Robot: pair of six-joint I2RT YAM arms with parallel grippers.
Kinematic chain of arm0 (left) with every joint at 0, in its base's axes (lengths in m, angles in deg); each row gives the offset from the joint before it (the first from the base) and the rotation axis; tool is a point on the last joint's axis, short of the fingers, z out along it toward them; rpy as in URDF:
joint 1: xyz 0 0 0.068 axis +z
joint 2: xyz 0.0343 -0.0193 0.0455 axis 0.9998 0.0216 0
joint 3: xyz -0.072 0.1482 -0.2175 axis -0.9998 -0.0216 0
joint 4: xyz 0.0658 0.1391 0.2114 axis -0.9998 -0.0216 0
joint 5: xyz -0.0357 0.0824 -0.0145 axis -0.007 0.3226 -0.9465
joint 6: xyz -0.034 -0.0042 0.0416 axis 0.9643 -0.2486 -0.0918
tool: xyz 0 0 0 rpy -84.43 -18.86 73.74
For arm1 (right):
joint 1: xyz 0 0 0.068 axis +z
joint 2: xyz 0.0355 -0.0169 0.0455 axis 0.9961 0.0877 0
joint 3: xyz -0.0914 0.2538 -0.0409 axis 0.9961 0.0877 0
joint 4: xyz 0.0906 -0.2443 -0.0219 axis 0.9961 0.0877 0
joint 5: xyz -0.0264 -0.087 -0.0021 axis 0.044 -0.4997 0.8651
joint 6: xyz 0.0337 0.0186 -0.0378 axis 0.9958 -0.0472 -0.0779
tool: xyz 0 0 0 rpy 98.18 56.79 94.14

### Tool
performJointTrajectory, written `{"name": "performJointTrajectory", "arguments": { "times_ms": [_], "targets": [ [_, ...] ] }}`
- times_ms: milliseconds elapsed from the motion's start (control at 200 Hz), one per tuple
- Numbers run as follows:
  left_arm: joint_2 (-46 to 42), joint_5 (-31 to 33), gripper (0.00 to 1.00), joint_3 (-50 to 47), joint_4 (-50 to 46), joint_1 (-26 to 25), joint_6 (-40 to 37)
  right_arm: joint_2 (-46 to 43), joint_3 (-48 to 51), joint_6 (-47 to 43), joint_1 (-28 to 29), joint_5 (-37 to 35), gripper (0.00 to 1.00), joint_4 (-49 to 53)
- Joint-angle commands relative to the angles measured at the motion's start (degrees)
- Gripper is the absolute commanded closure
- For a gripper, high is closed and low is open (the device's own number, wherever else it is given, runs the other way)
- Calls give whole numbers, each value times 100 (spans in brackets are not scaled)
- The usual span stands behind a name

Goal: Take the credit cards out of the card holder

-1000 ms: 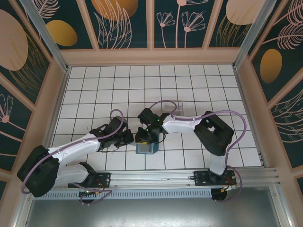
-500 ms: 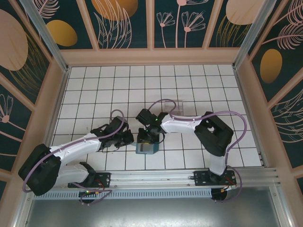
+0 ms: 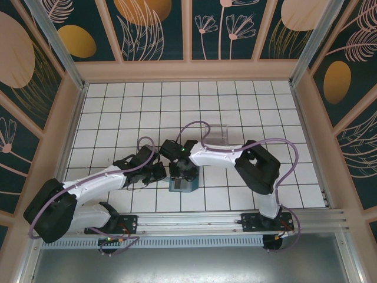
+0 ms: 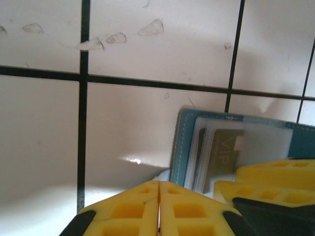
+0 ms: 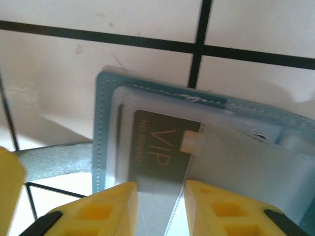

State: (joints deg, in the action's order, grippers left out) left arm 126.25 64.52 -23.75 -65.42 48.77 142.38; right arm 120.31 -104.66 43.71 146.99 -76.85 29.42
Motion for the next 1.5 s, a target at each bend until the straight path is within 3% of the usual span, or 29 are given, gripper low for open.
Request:
{"name": "performJointTrajectory", "arguments": {
  "times_ms": [0,741,1496],
  "targets": [
    [32,-37,91,118,-72,5,-145,240,-334,-9,191,-739,67,791],
    [-21,15,91,132,-85,1,-101,209,-713,167,416,-1673,51,1805],
    [222,-103,92,470,-112,0,-377,-190,-311,467,400,-2350,45,2562]
  ]
}}
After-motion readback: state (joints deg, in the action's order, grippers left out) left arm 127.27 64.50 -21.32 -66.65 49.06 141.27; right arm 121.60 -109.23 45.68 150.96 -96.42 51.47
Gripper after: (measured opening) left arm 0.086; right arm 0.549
